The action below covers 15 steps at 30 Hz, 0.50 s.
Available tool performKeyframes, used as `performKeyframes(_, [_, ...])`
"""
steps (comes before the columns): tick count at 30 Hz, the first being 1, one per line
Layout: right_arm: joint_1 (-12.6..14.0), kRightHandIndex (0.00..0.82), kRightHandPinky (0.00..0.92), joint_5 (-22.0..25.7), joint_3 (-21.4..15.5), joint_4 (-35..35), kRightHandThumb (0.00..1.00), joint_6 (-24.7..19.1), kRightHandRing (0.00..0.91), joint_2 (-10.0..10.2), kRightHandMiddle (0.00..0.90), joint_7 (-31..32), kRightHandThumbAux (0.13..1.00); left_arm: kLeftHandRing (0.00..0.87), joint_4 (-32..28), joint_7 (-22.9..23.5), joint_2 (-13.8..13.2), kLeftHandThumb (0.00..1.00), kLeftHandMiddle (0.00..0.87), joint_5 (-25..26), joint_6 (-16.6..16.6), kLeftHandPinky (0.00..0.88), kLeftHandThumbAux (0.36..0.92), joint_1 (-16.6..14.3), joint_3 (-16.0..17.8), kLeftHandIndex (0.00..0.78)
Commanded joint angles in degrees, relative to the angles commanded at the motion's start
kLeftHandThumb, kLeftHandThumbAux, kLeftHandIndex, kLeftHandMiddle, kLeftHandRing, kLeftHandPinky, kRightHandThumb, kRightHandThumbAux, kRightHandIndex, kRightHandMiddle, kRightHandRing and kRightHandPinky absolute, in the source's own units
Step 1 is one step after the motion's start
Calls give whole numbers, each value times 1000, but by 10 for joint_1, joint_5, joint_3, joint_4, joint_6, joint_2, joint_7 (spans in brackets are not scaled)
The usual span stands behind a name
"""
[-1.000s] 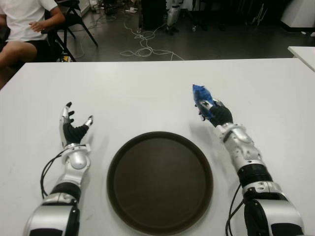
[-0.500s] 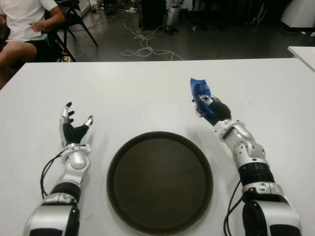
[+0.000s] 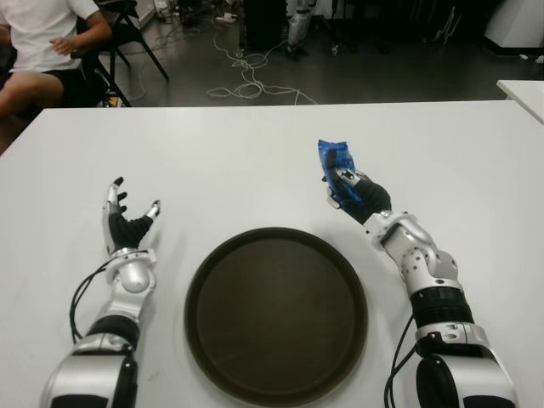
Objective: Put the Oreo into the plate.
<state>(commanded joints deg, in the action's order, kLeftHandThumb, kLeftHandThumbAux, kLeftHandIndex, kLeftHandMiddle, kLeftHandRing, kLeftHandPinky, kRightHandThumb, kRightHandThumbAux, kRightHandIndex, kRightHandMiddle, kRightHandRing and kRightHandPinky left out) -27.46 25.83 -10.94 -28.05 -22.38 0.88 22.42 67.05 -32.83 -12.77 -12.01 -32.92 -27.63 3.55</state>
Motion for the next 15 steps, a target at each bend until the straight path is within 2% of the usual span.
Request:
performKeyframes(9, [5,441,832,-2,14,16,705,-35,833,2,831,5,716,135,0,-5,0,251,113,-4,0,199,791,0,-3,111])
performKeyframes(15, [12,441,830,-5,29,31,706,-47,830,-2,828,18,716,129,-2,-6,0,244,109,-6,1,177,790,0,-5,113])
